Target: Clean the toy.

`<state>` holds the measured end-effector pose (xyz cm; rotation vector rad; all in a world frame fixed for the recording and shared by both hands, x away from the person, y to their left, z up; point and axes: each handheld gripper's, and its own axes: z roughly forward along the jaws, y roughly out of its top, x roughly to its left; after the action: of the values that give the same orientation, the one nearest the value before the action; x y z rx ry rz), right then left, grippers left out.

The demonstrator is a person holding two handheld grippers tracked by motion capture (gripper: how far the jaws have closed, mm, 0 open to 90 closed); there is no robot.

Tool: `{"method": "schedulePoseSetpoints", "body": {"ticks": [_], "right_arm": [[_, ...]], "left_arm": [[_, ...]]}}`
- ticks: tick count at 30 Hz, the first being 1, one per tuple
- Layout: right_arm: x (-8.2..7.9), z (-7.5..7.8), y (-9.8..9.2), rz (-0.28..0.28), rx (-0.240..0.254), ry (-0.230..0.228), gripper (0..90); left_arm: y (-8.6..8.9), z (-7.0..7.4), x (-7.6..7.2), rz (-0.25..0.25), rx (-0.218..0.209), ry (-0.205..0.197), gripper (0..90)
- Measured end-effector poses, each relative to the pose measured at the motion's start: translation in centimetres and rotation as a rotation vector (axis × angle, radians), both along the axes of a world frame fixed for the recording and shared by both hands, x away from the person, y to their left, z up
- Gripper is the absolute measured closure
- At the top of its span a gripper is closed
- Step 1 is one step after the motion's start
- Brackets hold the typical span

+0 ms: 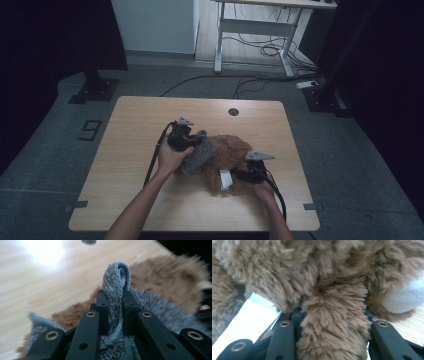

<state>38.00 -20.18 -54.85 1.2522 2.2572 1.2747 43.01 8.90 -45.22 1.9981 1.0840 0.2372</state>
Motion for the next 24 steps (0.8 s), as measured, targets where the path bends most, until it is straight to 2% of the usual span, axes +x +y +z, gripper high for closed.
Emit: {"method": "schedulePoseSetpoints", "body": {"ticks": [3,6,9,11,12,15,18,21,24], "right_arm": [[-0.2,0.0,-0.4,0.007,0.014,0.004,52.5],[-0.9,0.4,-0.4,0.017,0.011,0.008,43.1],[-1.8,1.0,-0.9,0.008,0.01,-0.003,35.6],[-2.3,1.5,-1.6,0.001,0.043,-0.013,33.1],[-2.5,1.8,-2.0,-0.001,0.062,-0.019,32.0],[-3.2,3.1,-2.8,0.001,0.118,-0.049,27.3],[-3.5,4.2,-2.6,0.007,0.148,-0.074,22.2],[-3.5,4.9,-1.7,0.007,0.153,-0.093,19.2],[-2.9,4.9,-0.3,0.004,0.125,-0.072,18.9]], "left_arm": [[1.1,-0.5,-0.2,0.0,-0.062,0.036,79.0],[1.8,-1.0,-1.1,0.006,-0.076,0.023,79.1],[2.2,-1.6,-2.1,0.004,-0.107,0.008,79.4],[2.2,-2.0,-2.7,-0.007,-0.134,0.005,79.6],[2.2,-2.2,-3.1,-0.011,-0.138,-0.006,79.8],[1.7,-2.3,-4.4,-0.034,-0.108,-0.055,79.9],[1.6,-2.5,-5.3,-0.038,-0.099,-0.084,79.9],[1.7,-2.7,-5.9,-0.041,-0.119,-0.08,79.9],[2.0,-2.8,-6.2,-0.043,-0.142,-0.068,80.0]]}}
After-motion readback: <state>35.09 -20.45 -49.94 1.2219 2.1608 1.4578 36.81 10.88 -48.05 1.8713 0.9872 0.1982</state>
